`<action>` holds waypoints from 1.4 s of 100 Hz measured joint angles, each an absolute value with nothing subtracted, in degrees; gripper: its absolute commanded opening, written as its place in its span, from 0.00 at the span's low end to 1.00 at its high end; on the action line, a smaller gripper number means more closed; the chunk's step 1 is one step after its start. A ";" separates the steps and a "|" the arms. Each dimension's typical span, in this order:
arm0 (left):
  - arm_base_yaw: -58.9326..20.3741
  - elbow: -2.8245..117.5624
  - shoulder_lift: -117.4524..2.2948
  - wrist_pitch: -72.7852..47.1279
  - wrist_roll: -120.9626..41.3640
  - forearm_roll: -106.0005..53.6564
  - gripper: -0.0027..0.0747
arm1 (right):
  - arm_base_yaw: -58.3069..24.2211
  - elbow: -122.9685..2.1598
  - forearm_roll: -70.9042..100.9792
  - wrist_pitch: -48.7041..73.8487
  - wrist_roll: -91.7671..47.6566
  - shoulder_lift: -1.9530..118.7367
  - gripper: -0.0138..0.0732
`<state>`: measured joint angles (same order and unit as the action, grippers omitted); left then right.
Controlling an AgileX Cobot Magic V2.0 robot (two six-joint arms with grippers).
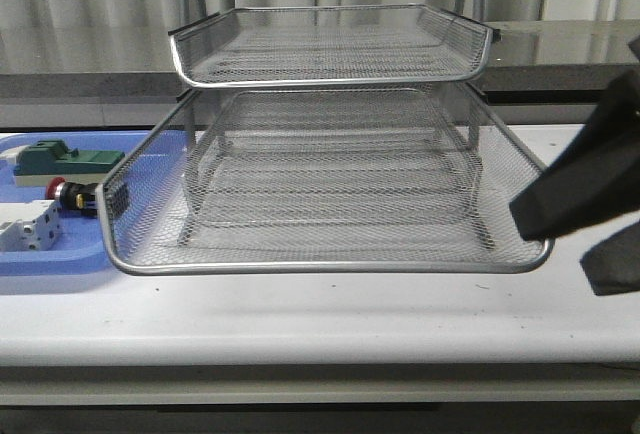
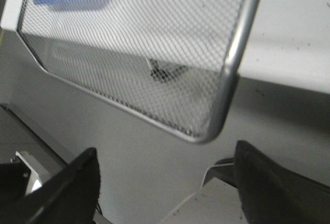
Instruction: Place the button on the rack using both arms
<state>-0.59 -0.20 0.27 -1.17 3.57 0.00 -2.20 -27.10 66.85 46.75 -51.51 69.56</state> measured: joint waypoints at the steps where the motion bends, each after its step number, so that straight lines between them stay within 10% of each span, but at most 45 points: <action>1: -0.59 -0.20 0.27 -1.17 3.57 0.00 0.01 | -2.20 -27.11 66.17 46.87 -51.05 69.36 0.79; 69: -0.59 -0.20 0.27 -1.17 3.57 0.00 0.01 | -2.20 -42.09 8.55 55.65 -6.20 38.30 0.75; 126: -0.59 -0.20 0.27 -1.17 3.57 0.00 0.01 | -2.20 -42.09 3.21 57.48 -1.09 29.31 0.07; 140: -0.59 -0.20 0.27 -1.17 3.57 0.00 0.01 | -2.20 -42.09 3.13 57.51 -1.09 29.31 0.08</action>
<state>-0.59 -0.20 0.27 -1.17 3.57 0.00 -2.20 -42.09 3.13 57.51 -1.09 29.31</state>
